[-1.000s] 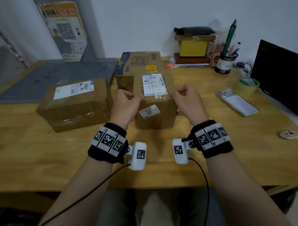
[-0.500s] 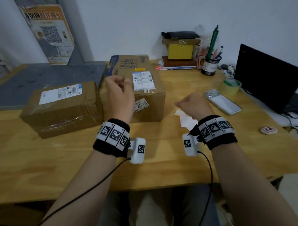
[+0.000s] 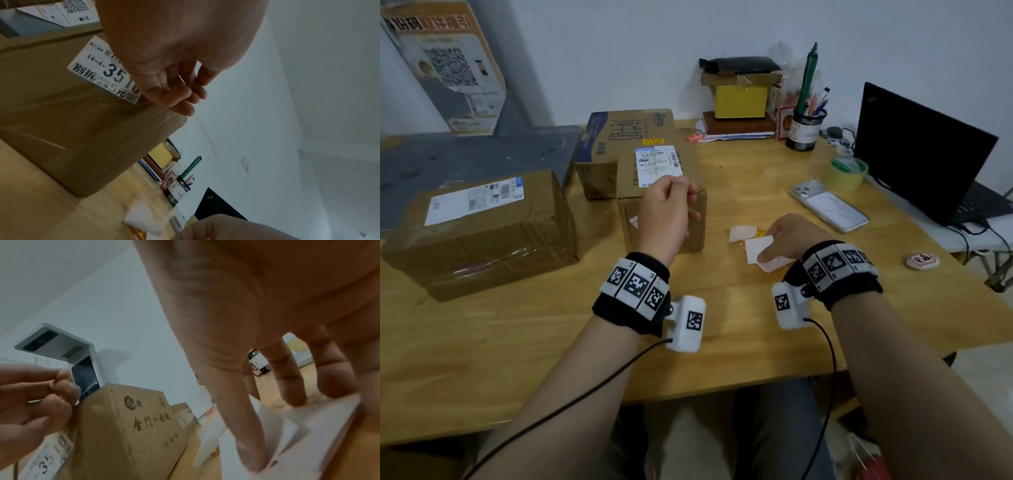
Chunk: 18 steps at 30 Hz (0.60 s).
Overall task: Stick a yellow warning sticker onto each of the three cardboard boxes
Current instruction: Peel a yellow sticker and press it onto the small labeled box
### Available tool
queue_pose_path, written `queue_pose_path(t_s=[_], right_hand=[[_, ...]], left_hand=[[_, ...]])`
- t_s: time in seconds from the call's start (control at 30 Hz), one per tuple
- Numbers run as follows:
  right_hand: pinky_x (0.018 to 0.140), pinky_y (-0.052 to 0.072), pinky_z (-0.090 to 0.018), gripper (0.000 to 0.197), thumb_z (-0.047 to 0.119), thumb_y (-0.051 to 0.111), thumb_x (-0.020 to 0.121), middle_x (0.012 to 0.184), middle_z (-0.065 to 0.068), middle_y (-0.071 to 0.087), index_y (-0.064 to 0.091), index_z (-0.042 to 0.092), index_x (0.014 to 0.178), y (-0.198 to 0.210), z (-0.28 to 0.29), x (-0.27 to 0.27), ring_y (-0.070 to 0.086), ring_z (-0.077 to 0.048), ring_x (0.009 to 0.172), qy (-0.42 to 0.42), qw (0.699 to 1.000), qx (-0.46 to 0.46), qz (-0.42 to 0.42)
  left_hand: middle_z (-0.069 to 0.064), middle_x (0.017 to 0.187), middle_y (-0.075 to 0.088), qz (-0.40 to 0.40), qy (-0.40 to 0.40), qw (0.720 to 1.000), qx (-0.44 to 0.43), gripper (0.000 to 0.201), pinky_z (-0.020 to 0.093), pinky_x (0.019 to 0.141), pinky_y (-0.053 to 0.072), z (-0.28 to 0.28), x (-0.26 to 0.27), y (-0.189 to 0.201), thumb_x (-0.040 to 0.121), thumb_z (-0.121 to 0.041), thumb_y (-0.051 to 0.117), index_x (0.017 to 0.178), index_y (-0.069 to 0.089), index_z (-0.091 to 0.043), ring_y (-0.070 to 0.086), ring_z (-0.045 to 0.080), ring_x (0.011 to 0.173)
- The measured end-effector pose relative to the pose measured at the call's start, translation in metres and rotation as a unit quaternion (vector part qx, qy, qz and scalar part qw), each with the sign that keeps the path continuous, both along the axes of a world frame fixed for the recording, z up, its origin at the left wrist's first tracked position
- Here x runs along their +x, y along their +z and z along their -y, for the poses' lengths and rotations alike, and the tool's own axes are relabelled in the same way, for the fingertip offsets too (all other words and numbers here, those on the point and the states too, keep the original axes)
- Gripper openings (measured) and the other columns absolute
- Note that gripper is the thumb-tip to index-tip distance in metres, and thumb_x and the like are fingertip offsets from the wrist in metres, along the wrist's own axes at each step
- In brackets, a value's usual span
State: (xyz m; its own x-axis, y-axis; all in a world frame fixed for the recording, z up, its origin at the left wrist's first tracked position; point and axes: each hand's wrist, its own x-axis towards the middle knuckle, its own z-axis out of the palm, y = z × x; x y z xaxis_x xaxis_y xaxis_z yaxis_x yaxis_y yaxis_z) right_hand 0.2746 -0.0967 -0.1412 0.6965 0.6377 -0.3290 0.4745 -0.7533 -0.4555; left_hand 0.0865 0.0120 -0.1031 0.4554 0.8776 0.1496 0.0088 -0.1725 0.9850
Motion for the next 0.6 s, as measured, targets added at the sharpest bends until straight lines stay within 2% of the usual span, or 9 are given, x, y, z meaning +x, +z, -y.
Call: queue_pose_path(t_s=[0.13,0.23,0.37,0.43,0.47,0.5,0.6], right_hand=[[0.091,0.059,-0.045,0.042,0.014,0.087,0.077,0.113,-0.010,0.072,0.075,0.012,0.117,0.001,0.001,0.003,0.069,-0.030,0.103,0.003,0.999,0.039,0.010],[0.084,0.057,-0.039,0.027,0.014,0.080,0.085,0.108,-0.005,0.073,0.080,0.016,0.111,0.005,0.002,0.004,0.068,-0.025,0.098,0.008,0.997,0.065,0.034],[0.073,0.048,-0.030,0.014,0.020,0.077,0.089,0.092,-0.002,0.073,0.082,0.021,0.102,0.023,-0.001,0.002,0.062,-0.014,0.080,-0.020,0.985,0.166,0.040],[0.063,0.043,-0.027,0.009,0.021,0.078,0.089,0.075,0.002,0.068,0.080,0.021,0.098,0.036,-0.005,-0.002,0.057,-0.005,0.062,-0.042,0.971,0.237,-0.009],[0.054,0.041,-0.025,0.008,0.021,0.077,0.089,0.069,0.003,0.069,0.078,0.021,0.097,0.043,-0.006,-0.006,0.054,-0.004,0.052,-0.047,0.963,0.261,-0.039],[0.049,0.040,-0.024,0.009,0.021,0.077,0.089,0.068,0.003,0.073,0.077,0.021,0.098,0.050,-0.008,-0.011,0.056,-0.006,0.050,-0.044,0.956,0.282,-0.069],[0.051,0.052,-0.027,0.011,0.018,0.073,0.088,0.092,0.004,0.080,0.078,0.023,0.097,0.067,-0.020,-0.026,0.075,-0.020,0.072,-0.017,0.933,0.331,-0.143]], left_hand=[[-0.002,0.074,0.061,0.000,-0.006,1.000,-0.004,0.033,0.026,0.042,0.034,0.001,0.001,0.001,0.105,-0.022,0.044,0.078,0.062,-0.020,0.060,0.015,0.056],[-0.002,0.073,0.061,-0.001,-0.013,1.000,-0.003,0.034,0.026,0.042,0.034,0.000,0.001,0.002,0.105,-0.022,0.044,0.078,0.063,-0.020,0.060,0.015,0.055],[-0.003,0.069,0.060,-0.007,-0.035,0.999,0.005,0.034,0.024,0.040,0.033,-0.005,0.003,0.011,0.106,-0.021,0.043,0.078,0.062,-0.018,0.058,0.012,0.049],[-0.003,0.070,0.061,-0.012,-0.048,0.999,0.007,0.032,0.023,0.040,0.033,-0.010,0.002,0.019,0.106,-0.022,0.044,0.080,0.063,-0.018,0.057,0.011,0.048],[-0.004,0.070,0.061,-0.014,-0.052,0.999,0.007,0.030,0.023,0.041,0.033,-0.013,0.001,0.024,0.105,-0.022,0.044,0.082,0.064,-0.018,0.057,0.010,0.049],[-0.004,0.071,0.061,-0.015,-0.055,0.998,0.007,0.029,0.023,0.041,0.033,-0.016,0.000,0.028,0.105,-0.022,0.045,0.084,0.065,-0.018,0.057,0.010,0.049],[-0.003,0.076,0.062,-0.021,-0.058,0.998,0.005,0.023,0.022,0.042,0.032,-0.029,-0.003,0.038,0.103,-0.024,0.050,0.091,0.068,-0.016,0.058,0.012,0.052]])
